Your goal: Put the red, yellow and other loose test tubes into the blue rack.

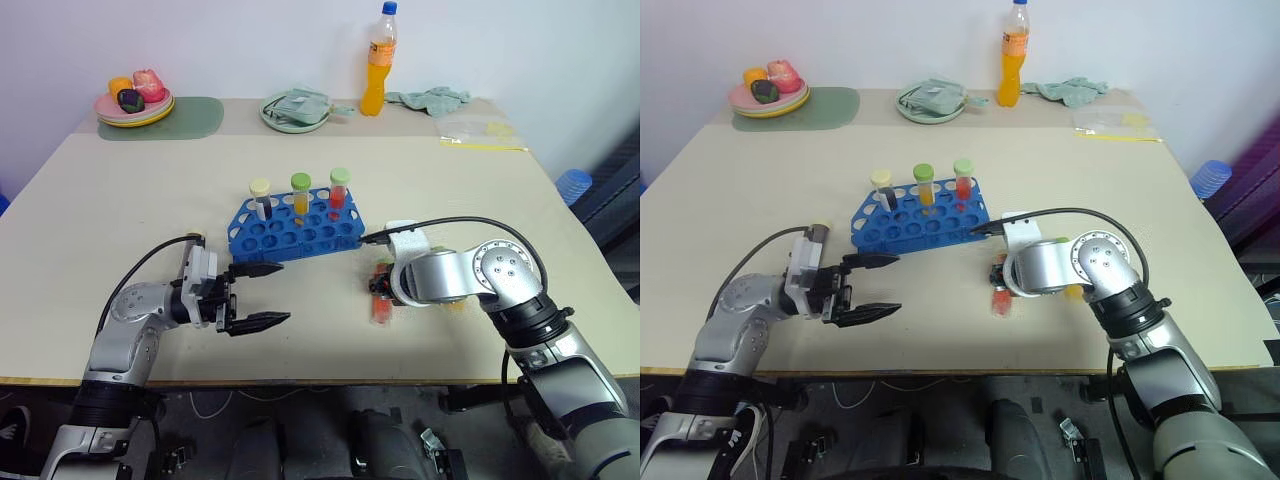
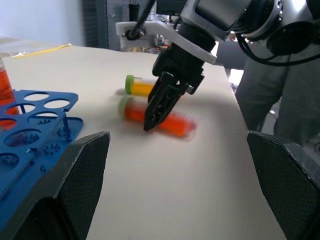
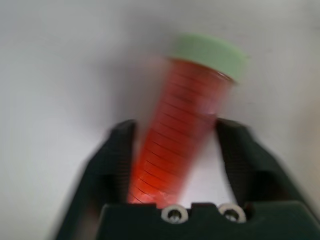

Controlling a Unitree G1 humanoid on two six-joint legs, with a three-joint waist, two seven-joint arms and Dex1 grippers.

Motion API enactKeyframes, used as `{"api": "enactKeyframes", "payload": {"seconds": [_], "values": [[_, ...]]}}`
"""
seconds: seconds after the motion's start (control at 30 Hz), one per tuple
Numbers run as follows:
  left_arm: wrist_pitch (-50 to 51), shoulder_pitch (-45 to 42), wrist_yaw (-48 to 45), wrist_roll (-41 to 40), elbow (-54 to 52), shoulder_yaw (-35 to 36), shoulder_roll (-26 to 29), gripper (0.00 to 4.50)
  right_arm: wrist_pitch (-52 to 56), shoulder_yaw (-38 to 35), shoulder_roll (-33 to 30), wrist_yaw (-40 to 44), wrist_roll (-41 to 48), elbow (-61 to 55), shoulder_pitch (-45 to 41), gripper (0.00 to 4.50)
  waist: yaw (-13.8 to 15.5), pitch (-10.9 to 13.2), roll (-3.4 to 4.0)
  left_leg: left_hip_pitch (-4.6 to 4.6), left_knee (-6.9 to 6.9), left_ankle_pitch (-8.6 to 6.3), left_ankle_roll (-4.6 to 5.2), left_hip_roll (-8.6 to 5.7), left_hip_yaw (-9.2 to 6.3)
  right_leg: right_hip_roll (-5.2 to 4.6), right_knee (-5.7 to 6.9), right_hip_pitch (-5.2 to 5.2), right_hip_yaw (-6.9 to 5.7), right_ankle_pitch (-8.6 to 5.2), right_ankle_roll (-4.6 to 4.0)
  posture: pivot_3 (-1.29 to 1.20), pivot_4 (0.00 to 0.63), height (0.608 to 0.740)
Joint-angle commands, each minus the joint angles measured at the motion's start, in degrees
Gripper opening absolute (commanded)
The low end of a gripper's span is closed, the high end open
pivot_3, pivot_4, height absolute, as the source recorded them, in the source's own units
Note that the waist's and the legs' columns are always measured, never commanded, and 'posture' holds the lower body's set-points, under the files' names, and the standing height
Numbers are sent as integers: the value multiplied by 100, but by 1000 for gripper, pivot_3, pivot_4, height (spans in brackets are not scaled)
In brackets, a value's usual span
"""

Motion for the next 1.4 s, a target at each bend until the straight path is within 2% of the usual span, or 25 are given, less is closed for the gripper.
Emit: {"api": "enactKeyframes", "payload": {"seconds": [0.03,0.17,0.27,0.37,0.47,0.53,0.6,0.63,0.67,0.73,0.87,0.93,1.1,1.3,1.4], "values": [[-51,38,40,-102,-243,78,-4,4500,-61,174,41,68,87,41,-105,880,-25,0,1,1,0,0,1,1,0,1,0,0,0,0,0,0,150,740],[63,-45,42,-189,-222,186,98,4500,-157,-444,391,946,90,-38,-382,794,-113,1,2,0,-1,0,1,3,-1,5,1,-1,0,0,0,0,150,740],[110,-123,13,-238,-142,233,160,4500,266,-789,28,2375,13,-453,-331,794,-102,4,6,-4,-3,-1,1,4,-3,6,1,-4,-1,1,2,0,150,740],[90,-272,-55,-230,-30,262,242,4500,248,-1388,-435,4389,-1018,-1356,-223,794,-46,4,7,-15,-4,-3,5,2,-3,-4,-7,-8,-5,1,2,0,150,740],[62,-417,-59,-205,94,314,284,4500,-560,-1775,-748,6360,-2448,-2309,495,794,41,-4,-6,-20,-4,-7,13,-5,-2,-6,-18,-10,-5,1,3,0,150,740],[38,-477,-136,-215,187,378,350,4500,-1411,-1759,-722,7312,-3597,-2764,1004,794,65,-5,-7,-19,-4,-10,17,-5,0,-3,-20,-6,-10,1,4,0,150,740],[62,-518,-139,-207,185,393,402,4500,-2678,-1505,-661,8006,-5162,-2987,1460,794,62,-2,-4,-19,-3,-11,19,-5,0,-2,-19,-6,-14,1,3,0,150,740],[143,-560,-120,-230,180,409,444,4500,-3538,-1324,-391,8097,-6073,-2946,1634,794,56,-1,-2,-18,-3,-11,19,-6,0,-2,-17,-6,-15,1,3,0,150,740],[146,-600,-163,-226,231,427,498,4500,-4019,-1161,-73,8087,-6621,-2805,1683,794,30,-1,-4,-17,-2,-11,19,-8,1,-2,-17,-7,-14,0,3,0,150,740],[141,-678,-261,-244,396,477,580,4500,-4623,-973,556,8011,-7345,-2482,1686,794,-1,1,0,-10,0,-11,19,-6,6,5,-12,-8,-10,1,3,0,150,740],[87,-863,-344,-217,657,522,600,4500,-5811,-261,1390,8239,-8999,-1590,1595,794,16,1,0,3,-1,-11,19,4,-1,28,2,-6,-5,0,2,0,150,740],[125,-887,-322,-222,627,544,619,4500,-6350,-293,1818,8334,-9297,-1148,1567,794,22,2,1,2,-2,-11,19,4,1,29,3,-6,-2,0,1,0,150,740],[95,-874,-378,-201,710,620,724,4500,-7477,-313,2416,8396,-10269,139,1375,794,42,1,0,-1,1,-10,17,2,9,25,0,-4,1,1,1,0,150,740],[55,-692,-242,-103,581,669,812,4500,-8261,-749,2756,8009,-10957,1612,835,794,17,3,4,4,1,-8,13,3,11,24,7,-5,3,1,1,0,150,740],[112,-573,-82,-132,398,722,819,4500,-8423,-949,2849,7950,-11031,2005,769,794,15,3,3,4,0,-6,11,3,12,24,8,-5,3,1,1,0,150,740]]}}
